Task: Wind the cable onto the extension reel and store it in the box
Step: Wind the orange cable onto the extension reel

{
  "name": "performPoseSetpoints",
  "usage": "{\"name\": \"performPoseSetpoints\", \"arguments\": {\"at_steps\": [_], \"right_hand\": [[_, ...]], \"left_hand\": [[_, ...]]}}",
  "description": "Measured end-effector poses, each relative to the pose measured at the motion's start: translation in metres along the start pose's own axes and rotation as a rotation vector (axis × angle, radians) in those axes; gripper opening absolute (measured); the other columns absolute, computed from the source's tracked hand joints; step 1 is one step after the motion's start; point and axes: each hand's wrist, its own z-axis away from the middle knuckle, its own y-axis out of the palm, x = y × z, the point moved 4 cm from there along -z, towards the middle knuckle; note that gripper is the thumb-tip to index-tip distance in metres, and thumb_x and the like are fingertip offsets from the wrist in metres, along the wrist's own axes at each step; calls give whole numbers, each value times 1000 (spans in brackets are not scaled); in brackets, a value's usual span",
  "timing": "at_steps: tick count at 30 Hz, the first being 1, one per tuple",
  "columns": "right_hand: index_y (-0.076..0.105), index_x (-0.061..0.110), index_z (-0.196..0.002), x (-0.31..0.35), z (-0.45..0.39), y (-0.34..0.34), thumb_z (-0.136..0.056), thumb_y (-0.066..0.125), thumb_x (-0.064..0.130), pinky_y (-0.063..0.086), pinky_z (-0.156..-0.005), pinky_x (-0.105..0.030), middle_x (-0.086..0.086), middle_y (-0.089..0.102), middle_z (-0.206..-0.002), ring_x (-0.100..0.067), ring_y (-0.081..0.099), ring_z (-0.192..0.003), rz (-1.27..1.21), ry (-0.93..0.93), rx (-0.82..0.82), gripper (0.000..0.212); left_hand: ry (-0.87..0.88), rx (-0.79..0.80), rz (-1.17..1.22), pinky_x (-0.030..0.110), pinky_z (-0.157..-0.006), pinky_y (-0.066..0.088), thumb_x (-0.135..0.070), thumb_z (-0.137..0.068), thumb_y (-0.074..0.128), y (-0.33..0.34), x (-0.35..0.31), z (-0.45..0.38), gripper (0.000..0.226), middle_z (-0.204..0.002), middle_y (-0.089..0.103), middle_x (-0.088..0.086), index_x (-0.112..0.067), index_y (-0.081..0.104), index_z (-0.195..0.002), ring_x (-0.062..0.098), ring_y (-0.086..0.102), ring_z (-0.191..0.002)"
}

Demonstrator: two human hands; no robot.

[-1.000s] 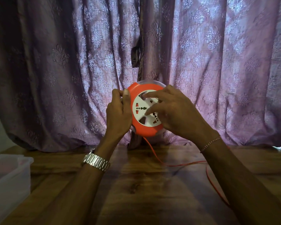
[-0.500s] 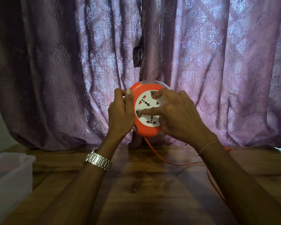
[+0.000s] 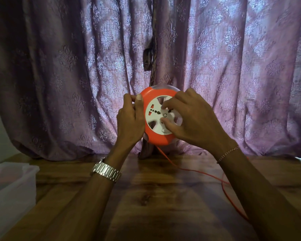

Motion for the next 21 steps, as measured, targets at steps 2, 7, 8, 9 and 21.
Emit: {"name": "performPoseSetpoints", "arguments": {"at_steps": [2,7,8,9,21], "right_hand": [[71,19,-98,0,0,-2,-78,67,15,42,-87,-38,-6,64,-114,-28,50,-98,-26,-90,38,21],[73,40,-109,7,0,2,-80,45,22,27,-96,-30,-6,53,-136,-29,44,-122,72,-101,253,44],[71,43,-112,7,0,2,-84,44,25,28,-96,-32,-4,51,-139,-28,43,-125,110,-88,277,43],[68,47,-115,7,0,3,-85,44,27,29,-95,-34,-2,48,-142,-27,42,-127,140,-71,294,43],[56,52,-127,3,2,5,-74,51,51,38,-79,-40,-6,62,-105,-28,58,-95,214,125,190,54]], "left_hand": [[-9,10,7,43,-59,50,-47,-103,33,-1,0,-1,29,-64,56,-8,-22,42,-91,11,60,-64],[-26,19,7,51,-62,51,-48,-103,33,-1,-3,0,30,-65,57,-6,-21,42,-91,25,63,-68],[-28,19,11,51,-62,52,-48,-103,33,-1,-3,0,30,-66,58,-6,-21,42,-91,25,64,-68],[-27,20,15,52,-62,52,-48,-103,33,-2,-3,0,30,-67,59,-5,-21,42,-92,25,64,-69],[19,15,14,43,-58,50,-50,-103,32,0,-4,1,32,-64,58,-9,-22,44,-94,9,61,-62]]}}
